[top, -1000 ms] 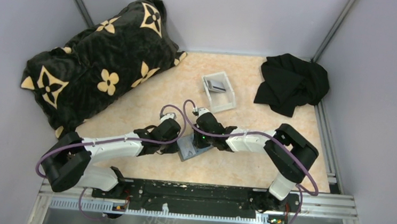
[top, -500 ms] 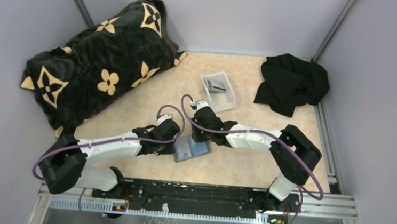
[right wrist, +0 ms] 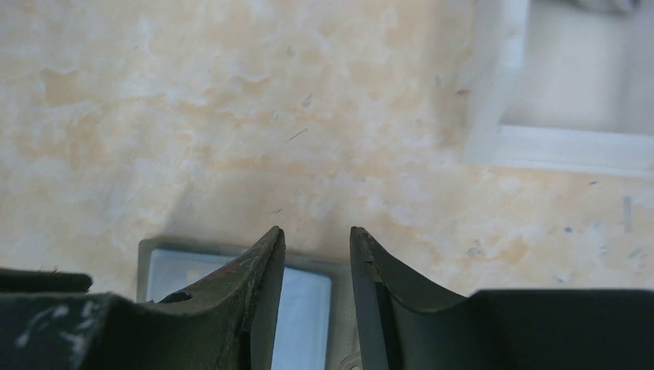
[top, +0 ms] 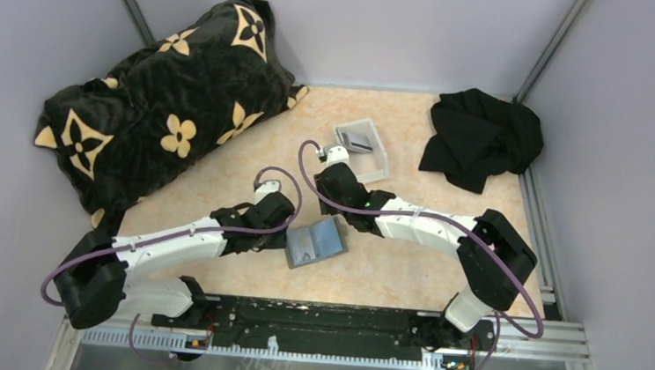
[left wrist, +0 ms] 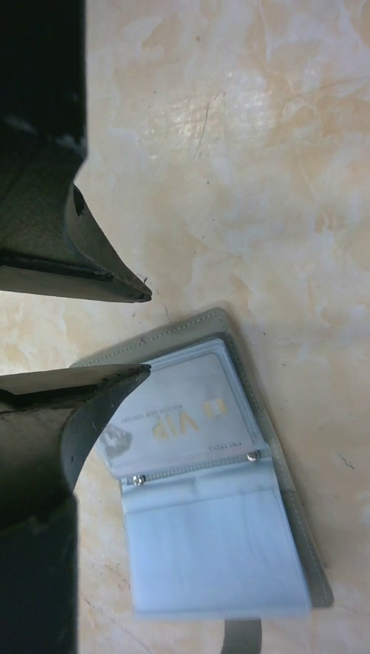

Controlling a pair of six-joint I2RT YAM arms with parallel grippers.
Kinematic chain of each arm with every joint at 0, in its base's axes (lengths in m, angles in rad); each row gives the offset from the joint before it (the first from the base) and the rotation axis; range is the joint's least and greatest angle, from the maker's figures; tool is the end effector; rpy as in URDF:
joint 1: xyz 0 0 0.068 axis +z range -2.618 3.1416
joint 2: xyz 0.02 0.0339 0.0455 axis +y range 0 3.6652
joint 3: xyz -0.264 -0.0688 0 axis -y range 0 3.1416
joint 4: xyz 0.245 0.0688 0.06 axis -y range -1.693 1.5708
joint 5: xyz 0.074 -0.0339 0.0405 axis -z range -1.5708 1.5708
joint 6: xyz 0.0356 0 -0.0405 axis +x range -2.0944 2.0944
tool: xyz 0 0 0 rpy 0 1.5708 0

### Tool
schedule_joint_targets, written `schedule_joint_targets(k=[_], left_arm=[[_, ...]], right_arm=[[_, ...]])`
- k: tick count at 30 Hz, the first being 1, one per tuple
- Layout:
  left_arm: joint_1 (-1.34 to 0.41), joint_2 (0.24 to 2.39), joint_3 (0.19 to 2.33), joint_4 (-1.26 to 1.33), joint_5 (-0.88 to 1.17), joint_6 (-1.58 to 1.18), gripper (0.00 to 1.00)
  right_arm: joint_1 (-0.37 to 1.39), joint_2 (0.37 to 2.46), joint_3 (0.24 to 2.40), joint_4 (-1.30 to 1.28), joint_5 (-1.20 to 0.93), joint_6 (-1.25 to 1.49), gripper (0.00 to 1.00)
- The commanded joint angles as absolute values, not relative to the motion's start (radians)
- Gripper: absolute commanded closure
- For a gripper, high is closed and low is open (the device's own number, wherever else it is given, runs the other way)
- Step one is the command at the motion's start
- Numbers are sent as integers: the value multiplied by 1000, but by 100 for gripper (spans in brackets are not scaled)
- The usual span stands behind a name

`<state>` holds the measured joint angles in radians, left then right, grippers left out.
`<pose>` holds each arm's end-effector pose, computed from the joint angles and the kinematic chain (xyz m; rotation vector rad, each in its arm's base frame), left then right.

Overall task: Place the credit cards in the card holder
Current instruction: Insert the credit card into the card holder, then pick up the credit card from the storage box.

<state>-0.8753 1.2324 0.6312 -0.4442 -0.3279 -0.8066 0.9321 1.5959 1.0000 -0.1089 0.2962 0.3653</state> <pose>0.1513 -0.1634 0.1803 -0.0257 2.5463 -0.2292 0.2142 0.2711 0.2196 -0.4821 2.2124 0.3623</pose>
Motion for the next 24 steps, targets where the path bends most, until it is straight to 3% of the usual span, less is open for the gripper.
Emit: schedule_joint_targets(k=[1,6,11,13,18,24], left_arm=[[-881,1173,678,-449,-388,-797,56],[-881,1127,703,-425,-435,-796,46],[-879,1075,691,-354,-495,-780,28],[-878,1070,690,-326,-518,-765,18],[-867,1116,719,-252,-527,-710,13],[-851,1196,759,-179,-499,-655,4]], right_arm=[[913,1559,1073,3,468,272,63],[837,1617,1172,9,396,221,56],[777,1728,1297,-33,392,135,27],[765,1775,1354,-57,408,104,22],[708,1853,1434,-98,377,115,23],[634,1863,1436,-60,275,136,38]])
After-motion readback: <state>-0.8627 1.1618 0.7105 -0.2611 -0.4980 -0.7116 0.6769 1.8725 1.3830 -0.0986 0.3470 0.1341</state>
